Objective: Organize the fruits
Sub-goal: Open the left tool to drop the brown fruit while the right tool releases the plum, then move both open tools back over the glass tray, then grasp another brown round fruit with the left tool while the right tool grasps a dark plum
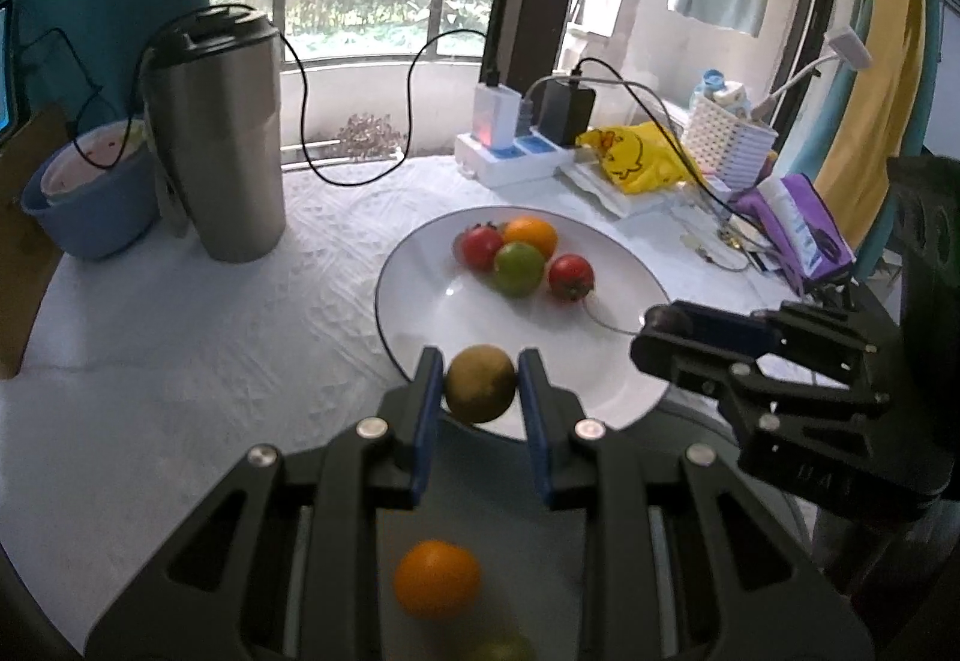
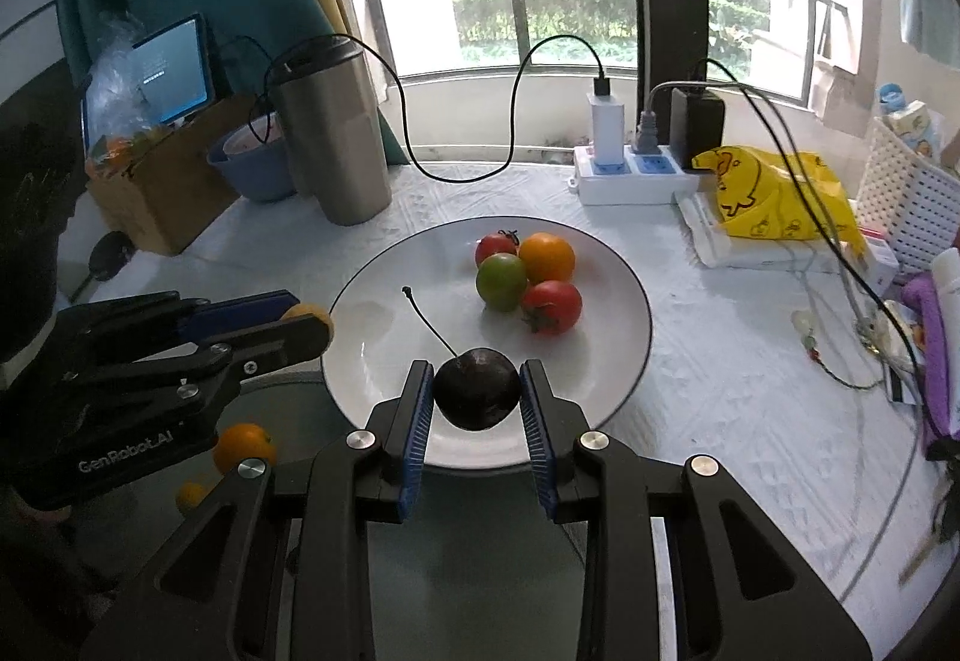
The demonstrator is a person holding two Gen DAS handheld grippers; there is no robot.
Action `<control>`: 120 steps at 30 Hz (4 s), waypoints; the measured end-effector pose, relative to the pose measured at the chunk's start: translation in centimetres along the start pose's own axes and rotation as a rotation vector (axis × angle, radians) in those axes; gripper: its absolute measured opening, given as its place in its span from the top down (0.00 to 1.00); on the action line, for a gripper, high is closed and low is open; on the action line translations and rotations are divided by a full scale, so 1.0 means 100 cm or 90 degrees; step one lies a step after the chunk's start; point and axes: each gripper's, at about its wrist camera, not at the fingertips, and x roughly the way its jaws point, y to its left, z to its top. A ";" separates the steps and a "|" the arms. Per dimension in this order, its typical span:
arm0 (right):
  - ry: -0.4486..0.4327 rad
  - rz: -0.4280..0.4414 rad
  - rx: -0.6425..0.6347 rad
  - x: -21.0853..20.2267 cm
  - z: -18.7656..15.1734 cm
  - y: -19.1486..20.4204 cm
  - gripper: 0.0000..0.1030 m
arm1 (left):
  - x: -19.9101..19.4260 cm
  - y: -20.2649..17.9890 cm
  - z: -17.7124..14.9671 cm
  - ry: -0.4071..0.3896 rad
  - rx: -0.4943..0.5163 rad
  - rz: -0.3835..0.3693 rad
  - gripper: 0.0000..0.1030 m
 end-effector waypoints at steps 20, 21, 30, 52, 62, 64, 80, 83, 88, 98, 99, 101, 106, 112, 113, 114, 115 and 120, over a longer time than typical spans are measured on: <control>0.016 -0.019 0.018 0.023 0.006 -0.009 0.50 | 0.020 0.011 0.007 0.024 -0.027 0.008 0.73; 0.014 -0.021 0.018 0.021 0.006 -0.009 0.50 | 0.016 0.010 0.007 0.020 -0.026 0.008 0.73; 0.002 -0.027 0.015 -0.002 0.001 0.001 0.50 | -0.010 0.006 0.002 0.000 -0.021 0.009 0.73; -0.017 -0.027 -0.013 -0.048 -0.024 0.048 0.50 | -0.077 0.013 -0.042 -0.035 -0.043 0.019 0.56; -0.009 -0.023 -0.025 -0.053 -0.038 0.063 0.50 | -0.088 0.019 -0.071 -0.025 -0.061 0.023 0.56; -0.004 -0.022 -0.027 -0.051 -0.043 0.065 0.50 | -0.088 0.020 -0.076 -0.021 -0.065 0.024 0.56; 0.030 -0.017 -0.024 -0.041 -0.074 0.077 0.50 | -0.084 0.021 -0.110 0.006 -0.070 0.022 0.56; 0.034 -0.015 -0.025 -0.038 -0.076 0.079 0.50 | -0.081 0.019 -0.114 0.014 -0.066 0.023 0.56; 0.040 -0.014 -0.022 -0.035 -0.079 0.078 0.50 | -0.075 0.018 -0.116 0.030 -0.056 0.029 0.56; 0.053 -0.007 -0.019 -0.022 -0.077 0.075 0.50 | -0.060 0.017 -0.117 0.055 -0.040 0.041 0.56; 0.055 -0.006 -0.019 -0.021 -0.077 0.074 0.50 | -0.059 0.017 -0.116 0.054 -0.038 0.042 0.56; 0.057 -0.005 -0.018 -0.018 -0.076 0.074 0.50 | -0.058 0.017 -0.115 0.053 -0.034 0.044 0.56; 0.065 -0.001 -0.018 -0.011 -0.075 0.073 0.54 | -0.055 0.017 -0.114 0.046 -0.024 0.043 0.56; 0.082 0.005 -0.019 -0.003 -0.074 0.073 0.68 | -0.055 0.015 -0.113 0.040 -0.011 0.032 0.64; 0.085 0.004 -0.021 -0.002 -0.074 0.073 0.70 | -0.055 0.015 -0.113 0.039 -0.008 0.030 0.65; 0.085 0.003 -0.022 -0.002 -0.073 0.074 0.70 | -0.055 0.014 -0.112 0.038 -0.006 0.026 0.70; 0.085 0.003 -0.023 -0.002 -0.073 0.074 0.70 | -0.056 0.013 -0.112 0.037 -0.004 0.024 0.73; 0.085 0.004 -0.024 -0.002 -0.073 0.074 0.71 | -0.057 0.011 -0.112 0.032 0.000 0.016 0.74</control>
